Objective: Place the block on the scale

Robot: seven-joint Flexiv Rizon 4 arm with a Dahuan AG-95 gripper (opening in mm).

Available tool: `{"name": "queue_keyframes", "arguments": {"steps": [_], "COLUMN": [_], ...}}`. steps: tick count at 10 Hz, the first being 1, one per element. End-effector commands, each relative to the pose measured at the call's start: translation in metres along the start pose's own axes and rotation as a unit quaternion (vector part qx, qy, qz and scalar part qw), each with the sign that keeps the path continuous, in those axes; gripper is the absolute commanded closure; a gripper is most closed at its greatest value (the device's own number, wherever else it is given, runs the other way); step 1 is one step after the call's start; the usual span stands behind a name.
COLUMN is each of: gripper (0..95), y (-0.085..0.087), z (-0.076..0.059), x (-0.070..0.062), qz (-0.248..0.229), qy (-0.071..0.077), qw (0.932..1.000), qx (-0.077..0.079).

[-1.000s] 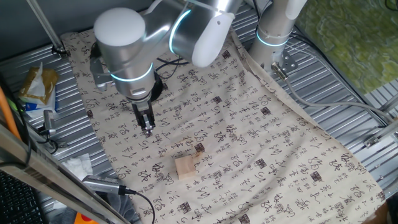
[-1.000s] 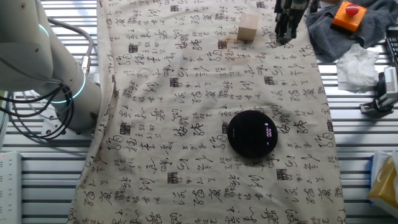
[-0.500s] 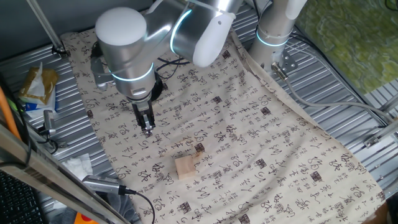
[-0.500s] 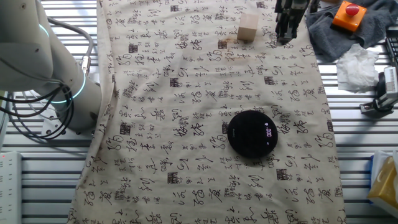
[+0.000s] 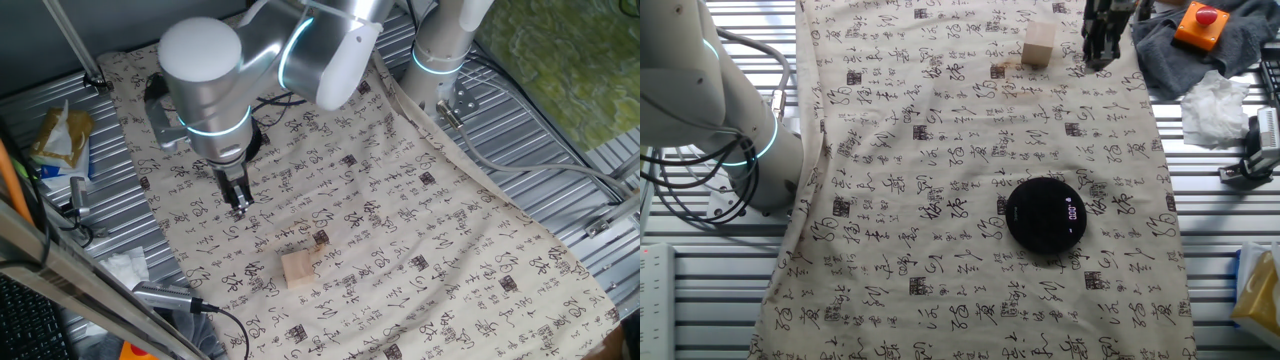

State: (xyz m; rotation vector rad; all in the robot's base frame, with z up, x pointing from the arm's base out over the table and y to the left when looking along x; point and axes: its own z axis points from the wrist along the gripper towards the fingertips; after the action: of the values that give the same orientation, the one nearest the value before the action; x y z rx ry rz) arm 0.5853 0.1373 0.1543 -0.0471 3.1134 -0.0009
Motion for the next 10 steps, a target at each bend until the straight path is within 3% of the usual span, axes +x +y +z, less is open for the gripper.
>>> {"name": "queue_keyframes", "arguments": {"steps": [1, 3, 10], "gripper": [76.0, 76.0, 76.0], "y": [-0.0003, -0.0003, -0.0003], "z": [-0.0001, -0.0001, -0.0001], "x": [0.0008, 0.0008, 0.0008], "qz": [-0.03, -0.048, -0.082], "qy": [0.008, 0.015, 0.007], "qw": [0.9995, 0.9987, 0.9966], "qx": [0.002, 0.002, 0.003]}}
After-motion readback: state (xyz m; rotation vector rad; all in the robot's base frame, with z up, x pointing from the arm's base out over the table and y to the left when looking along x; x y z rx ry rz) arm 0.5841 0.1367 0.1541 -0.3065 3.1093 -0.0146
